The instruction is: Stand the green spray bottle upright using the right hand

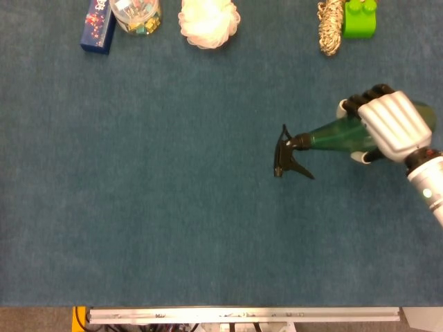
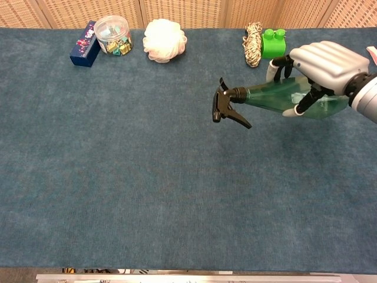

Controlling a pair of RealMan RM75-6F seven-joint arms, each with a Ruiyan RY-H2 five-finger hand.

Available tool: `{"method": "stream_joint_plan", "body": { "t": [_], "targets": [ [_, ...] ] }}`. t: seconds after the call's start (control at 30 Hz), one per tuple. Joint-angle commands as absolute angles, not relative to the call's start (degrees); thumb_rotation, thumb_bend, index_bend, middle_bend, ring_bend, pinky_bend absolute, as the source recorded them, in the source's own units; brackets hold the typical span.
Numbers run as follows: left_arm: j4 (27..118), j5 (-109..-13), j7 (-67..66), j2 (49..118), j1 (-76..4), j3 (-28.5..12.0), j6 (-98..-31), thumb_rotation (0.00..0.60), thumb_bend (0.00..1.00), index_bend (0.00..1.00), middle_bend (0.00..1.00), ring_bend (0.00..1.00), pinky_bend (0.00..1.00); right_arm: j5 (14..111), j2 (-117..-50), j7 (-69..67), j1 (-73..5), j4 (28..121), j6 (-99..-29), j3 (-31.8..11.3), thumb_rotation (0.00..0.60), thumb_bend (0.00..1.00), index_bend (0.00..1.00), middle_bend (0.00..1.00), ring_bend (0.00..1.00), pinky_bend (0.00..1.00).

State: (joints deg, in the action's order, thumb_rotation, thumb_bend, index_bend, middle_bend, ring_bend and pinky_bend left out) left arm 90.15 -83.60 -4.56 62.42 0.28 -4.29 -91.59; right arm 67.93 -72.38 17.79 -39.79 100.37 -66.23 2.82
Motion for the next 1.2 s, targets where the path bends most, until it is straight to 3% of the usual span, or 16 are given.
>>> {"method": "stream_joint_plan", "body": {
  "t": [0.03, 0.33, 0.63, 0.9, 1.2],
  "targets": [
    [90.16, -83.5, -4.53, 62.39, 0.25, -4.34, -91.51, 0.6, 0.04, 0.41, 0.25, 0.16, 0.33, 78.95, -76.27, 1.29, -35.36, 92.18, -71.1, 0.92, 0.6, 0.05, 0.45, 0.48, 0.37, 0.27],
    [90.12, -83.46, -4.26, 62.32, 0.27, -4.38, -91.51, 0.6, 0.04, 0.41, 0.25, 0.16, 0.33, 87.59, -86.14, -23.63, -31.51, 77.94, -80.35, -1.9, 0.6, 0.04, 0.45, 0.49, 0.37, 0.29],
    [90.14, -83.31, -4.35, 62.28, 0.2, -4.38, -91.25, 0.6, 0.04, 0.41, 0.25, 0.16, 0.33, 88.45, -94.67, -40.18, -28.81, 67.43, -86.27, -5.07, 0.6, 0.04, 0.46, 0.49, 0.37, 0.31],
    [90.16, -83.24, -4.21, 62.2, 0.2, -4.36, -91.14, 0.6, 0.04, 0.41, 0.25, 0.16, 0.33, 86.01, -100.74, -51.83, -26.49, 60.79, -87.95, -7.66, 0.6, 0.04, 0.46, 0.5, 0.38, 0.33],
    [90.18, -83.04, -4.46, 62.2, 0.07, -4.3, -90.68, 0.6, 0.04, 0.41, 0.25, 0.16, 0.33, 81.63, -103.54, -61.21, -24.29, 57.99, -84.13, -10.02, 0.6, 0.03, 0.47, 0.5, 0.38, 0.34]
  ]
}}
